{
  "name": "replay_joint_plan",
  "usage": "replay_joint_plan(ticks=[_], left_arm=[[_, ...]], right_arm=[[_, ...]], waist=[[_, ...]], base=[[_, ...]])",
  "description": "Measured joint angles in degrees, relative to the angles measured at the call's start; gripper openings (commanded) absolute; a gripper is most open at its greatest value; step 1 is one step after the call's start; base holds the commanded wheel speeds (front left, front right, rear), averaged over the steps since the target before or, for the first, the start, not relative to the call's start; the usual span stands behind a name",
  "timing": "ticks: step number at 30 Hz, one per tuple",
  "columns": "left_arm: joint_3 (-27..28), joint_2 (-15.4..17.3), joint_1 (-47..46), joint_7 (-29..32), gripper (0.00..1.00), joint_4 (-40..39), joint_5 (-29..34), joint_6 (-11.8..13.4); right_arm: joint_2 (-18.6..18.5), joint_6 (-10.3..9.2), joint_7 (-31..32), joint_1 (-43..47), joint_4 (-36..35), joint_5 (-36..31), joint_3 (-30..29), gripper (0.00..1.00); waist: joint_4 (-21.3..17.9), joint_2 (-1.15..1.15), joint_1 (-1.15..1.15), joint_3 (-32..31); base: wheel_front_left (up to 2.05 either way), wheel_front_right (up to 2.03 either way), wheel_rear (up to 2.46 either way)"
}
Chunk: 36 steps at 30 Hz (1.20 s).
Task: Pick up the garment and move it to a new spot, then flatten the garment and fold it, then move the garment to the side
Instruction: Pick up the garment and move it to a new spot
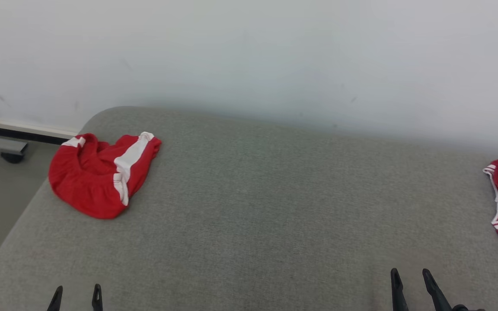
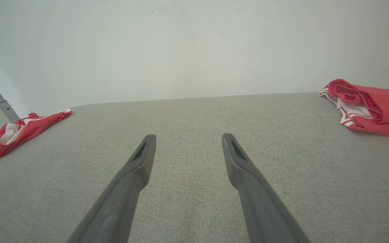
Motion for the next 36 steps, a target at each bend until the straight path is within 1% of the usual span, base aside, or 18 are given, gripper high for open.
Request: replay_joint_plan(ticks=[12,18,23,31,34,36], left_arm=[[0.52,0.57,0.62,0.0,1.0,-0.08,-0.3,0.58],[1.41,0.63,1.15,0.0,1.0,-0.76,-0.58,1.19],[1.88,0.48,1.66,0.0,1.0,-1.26,-0.92,1.52],[2.08,0.3,1.75,0.0,1.0,-1.23,-0.98,1.59],[1.81,0.76,1.45,0.0,1.0,-0.43,-0.97,1.48],[1.46,1.71,0.48,0.0,1.0,0.18,-0.97,1.12]], right_arm=[[0.41,0.0,0.0,0.15,0.43,0.32,0.21,1.0],[0.49,0.0,0.01,-0.51,0.83,0.32,1.07,1.0],[0.52,0.0,0.01,-1.18,1.3,0.29,1.45,1.0],[0.52,0.0,0.0,-1.43,1.54,0.23,1.59,1.0],[0.52,0.0,0.0,-1.27,1.48,0.23,1.25,1.0],[0.52,0.0,0.0,-0.93,1.38,0.23,1.1,1.0]], waist=[[9.86,0.0,0.0,-0.24],[13.32,0.0,0.0,0.0],[14.18,0.0,0.0,0.68],[14.16,0.01,0.0,0.68],[13.94,0.01,0.0,0.46],[13.68,0.01,0.0,0.24]], base=[[0.0,0.0,0.0],[0.0,0.0,0.0],[0.0,0.0,0.0],[0.0,0.0,0.0],[0.0,0.0,0.0],[0.0,0.0,0.0]])
